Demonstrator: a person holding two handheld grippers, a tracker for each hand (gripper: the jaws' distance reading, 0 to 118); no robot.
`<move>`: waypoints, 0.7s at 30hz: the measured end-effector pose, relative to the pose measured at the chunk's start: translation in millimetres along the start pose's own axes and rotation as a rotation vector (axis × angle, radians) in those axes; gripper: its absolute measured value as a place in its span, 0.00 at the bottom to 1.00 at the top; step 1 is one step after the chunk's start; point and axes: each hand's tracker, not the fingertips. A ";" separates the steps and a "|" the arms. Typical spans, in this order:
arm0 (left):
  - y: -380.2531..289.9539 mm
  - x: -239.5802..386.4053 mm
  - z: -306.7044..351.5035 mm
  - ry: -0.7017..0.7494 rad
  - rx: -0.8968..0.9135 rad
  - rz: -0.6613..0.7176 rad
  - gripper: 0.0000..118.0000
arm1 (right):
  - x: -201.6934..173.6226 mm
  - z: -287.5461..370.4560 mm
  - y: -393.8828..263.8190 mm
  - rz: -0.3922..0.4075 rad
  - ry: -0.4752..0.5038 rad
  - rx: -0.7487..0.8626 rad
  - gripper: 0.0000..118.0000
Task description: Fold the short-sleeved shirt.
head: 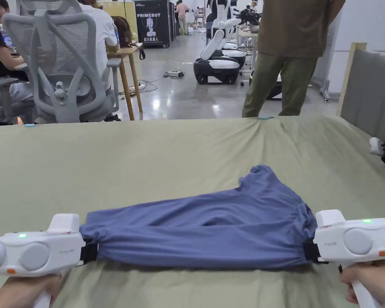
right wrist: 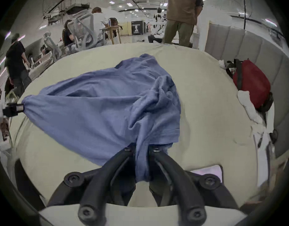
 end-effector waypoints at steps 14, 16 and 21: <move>-50.8 -3.4 -10.5 -0.017 -0.063 0.042 0.20 | -8.1 -15.9 -15.5 0.075 -0.033 -0.079 0.28; -49.4 -2.4 -0.9 0.009 -0.026 0.025 0.69 | -4.1 -0.5 -16.9 0.043 -0.034 -0.016 0.72; -35.8 -4.6 38.2 -0.012 0.098 0.071 0.91 | -1.7 48.6 -13.4 -0.004 0.043 0.205 0.96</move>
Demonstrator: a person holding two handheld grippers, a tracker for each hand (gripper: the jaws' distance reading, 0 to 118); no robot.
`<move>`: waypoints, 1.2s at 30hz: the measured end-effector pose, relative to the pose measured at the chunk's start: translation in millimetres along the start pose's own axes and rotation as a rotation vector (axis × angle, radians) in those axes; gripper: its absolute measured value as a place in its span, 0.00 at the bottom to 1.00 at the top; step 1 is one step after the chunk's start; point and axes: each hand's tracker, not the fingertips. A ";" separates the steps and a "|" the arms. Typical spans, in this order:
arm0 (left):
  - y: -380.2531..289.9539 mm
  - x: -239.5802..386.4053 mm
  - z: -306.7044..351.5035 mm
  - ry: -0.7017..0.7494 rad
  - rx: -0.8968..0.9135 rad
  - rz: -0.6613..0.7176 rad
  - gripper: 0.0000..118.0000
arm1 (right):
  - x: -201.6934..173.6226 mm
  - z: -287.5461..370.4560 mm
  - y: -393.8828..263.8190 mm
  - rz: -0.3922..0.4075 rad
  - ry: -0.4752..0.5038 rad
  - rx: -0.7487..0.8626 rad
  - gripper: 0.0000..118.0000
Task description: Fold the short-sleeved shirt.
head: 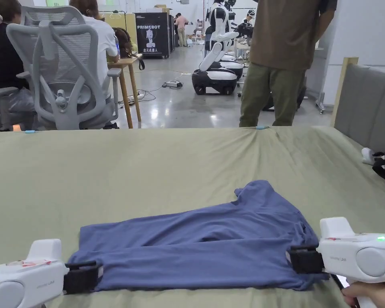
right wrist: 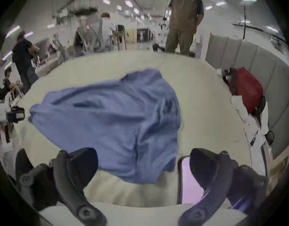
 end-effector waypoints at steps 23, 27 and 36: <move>93.9 -24.8 -143.6 0.185 -0.097 0.001 0.86 | -1.6 -18.2 13.5 -0.005 -0.004 0.072 0.00; 90.2 -25.6 -175.6 0.200 -0.169 0.009 0.83 | -5.5 -28.2 6.3 0.014 0.000 0.053 0.00; 85.6 -9.9 -169.6 0.211 -0.159 -0.006 0.01 | -1.0 -31.3 19.2 0.022 -0.003 0.022 0.00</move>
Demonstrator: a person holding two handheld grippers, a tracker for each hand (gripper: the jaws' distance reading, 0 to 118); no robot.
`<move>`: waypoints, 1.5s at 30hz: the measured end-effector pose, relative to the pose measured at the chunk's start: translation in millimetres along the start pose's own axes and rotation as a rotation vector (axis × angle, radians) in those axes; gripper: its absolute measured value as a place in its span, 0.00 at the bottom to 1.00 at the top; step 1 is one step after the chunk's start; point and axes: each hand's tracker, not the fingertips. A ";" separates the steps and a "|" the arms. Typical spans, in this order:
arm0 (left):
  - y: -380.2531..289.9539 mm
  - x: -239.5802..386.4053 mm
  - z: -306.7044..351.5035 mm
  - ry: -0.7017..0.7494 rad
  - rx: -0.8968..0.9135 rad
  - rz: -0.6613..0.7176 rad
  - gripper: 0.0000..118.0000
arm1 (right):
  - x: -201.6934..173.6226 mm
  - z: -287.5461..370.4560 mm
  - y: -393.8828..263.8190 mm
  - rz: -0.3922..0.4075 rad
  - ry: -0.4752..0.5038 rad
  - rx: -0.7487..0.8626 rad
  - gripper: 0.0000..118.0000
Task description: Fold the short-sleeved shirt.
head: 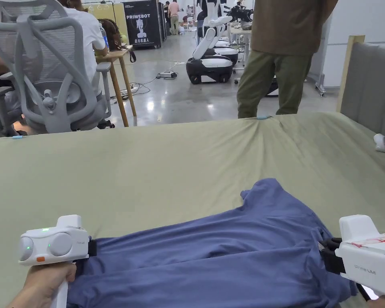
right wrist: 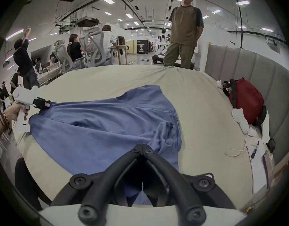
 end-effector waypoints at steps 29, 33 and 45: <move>9.6 4.8 17.2 -0.010 0.040 -0.036 0.02 | 44.1 -202.1 127.0 0.041 -0.083 -0.308 0.00; 7.6 -3.3 46.3 -0.053 0.084 -0.020 0.02 | 37.7 -141.4 125.5 0.021 -0.042 -0.203 0.00; -92.9 -26.5 158.6 -0.193 0.118 -0.128 0.02 | 23.7 52.6 0.6 0.046 0.034 -0.189 0.00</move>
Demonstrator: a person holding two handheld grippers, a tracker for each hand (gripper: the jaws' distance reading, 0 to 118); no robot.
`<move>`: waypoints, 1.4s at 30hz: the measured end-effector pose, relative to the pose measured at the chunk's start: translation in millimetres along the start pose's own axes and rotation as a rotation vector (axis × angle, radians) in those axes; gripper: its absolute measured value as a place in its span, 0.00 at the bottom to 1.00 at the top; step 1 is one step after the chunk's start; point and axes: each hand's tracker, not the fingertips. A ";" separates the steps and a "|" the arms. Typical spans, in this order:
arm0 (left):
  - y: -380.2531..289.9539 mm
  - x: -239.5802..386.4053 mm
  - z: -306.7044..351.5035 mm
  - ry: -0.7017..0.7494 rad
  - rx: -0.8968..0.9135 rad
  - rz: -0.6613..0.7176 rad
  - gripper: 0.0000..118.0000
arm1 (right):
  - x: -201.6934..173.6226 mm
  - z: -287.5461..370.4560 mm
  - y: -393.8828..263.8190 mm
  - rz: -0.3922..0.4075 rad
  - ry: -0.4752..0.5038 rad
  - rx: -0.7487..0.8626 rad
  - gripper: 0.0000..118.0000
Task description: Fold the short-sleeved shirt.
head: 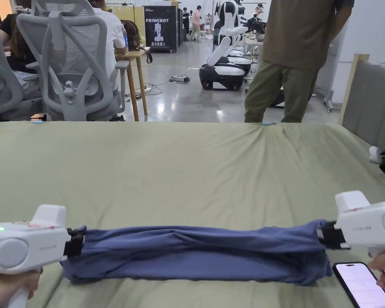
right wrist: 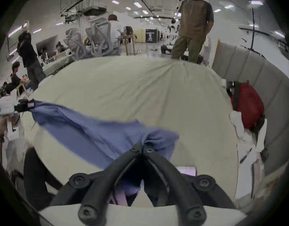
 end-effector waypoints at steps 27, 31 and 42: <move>-14.5 -4.3 43.4 0.006 0.135 0.089 0.08 | -16.9 20.3 -16.8 -0.004 -0.026 0.296 0.21; -20.8 -3.3 51.4 -0.033 0.121 0.173 0.00 | -47.4 26.3 -28.1 -0.087 0.129 0.231 0.00; -36.8 -36.9 25.3 -0.281 0.070 0.501 0.91 | -65.1 26.5 -28.6 0.009 0.077 0.266 0.00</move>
